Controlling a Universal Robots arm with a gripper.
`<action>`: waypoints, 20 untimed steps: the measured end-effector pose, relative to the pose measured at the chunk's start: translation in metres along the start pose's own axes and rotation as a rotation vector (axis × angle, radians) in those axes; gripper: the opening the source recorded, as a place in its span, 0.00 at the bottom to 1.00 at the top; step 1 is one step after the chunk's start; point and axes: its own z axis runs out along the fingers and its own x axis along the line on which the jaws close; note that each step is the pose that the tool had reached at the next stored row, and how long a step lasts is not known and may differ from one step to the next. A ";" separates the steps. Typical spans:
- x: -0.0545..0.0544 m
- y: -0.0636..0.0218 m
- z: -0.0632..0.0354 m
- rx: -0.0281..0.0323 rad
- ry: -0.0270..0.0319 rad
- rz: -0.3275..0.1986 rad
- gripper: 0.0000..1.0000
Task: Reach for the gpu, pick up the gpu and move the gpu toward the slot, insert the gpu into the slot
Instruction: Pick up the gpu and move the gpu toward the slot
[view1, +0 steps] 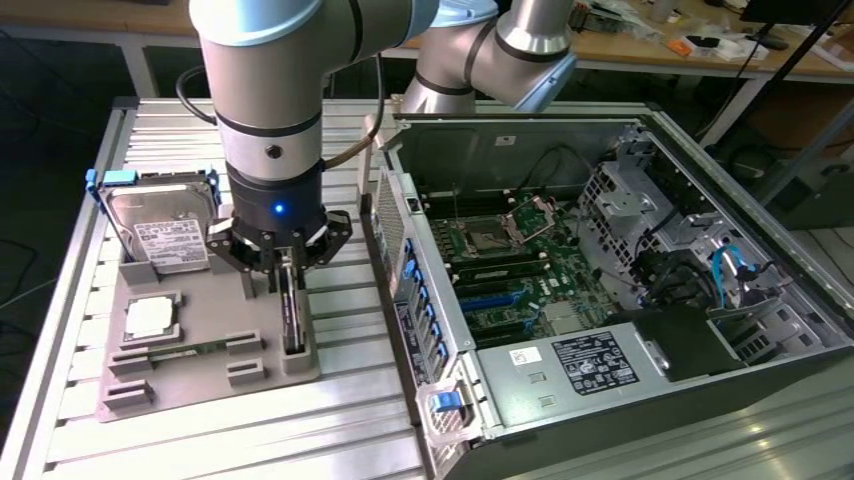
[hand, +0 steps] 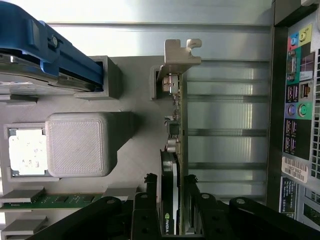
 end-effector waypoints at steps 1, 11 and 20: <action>0.000 0.0000 0.0000 0.0000 0.0000 0.000 0.35; 0.000 0.0000 0.0000 0.0000 0.0001 0.000 0.27; 0.000 0.0000 0.0000 0.0000 0.0000 0.000 0.27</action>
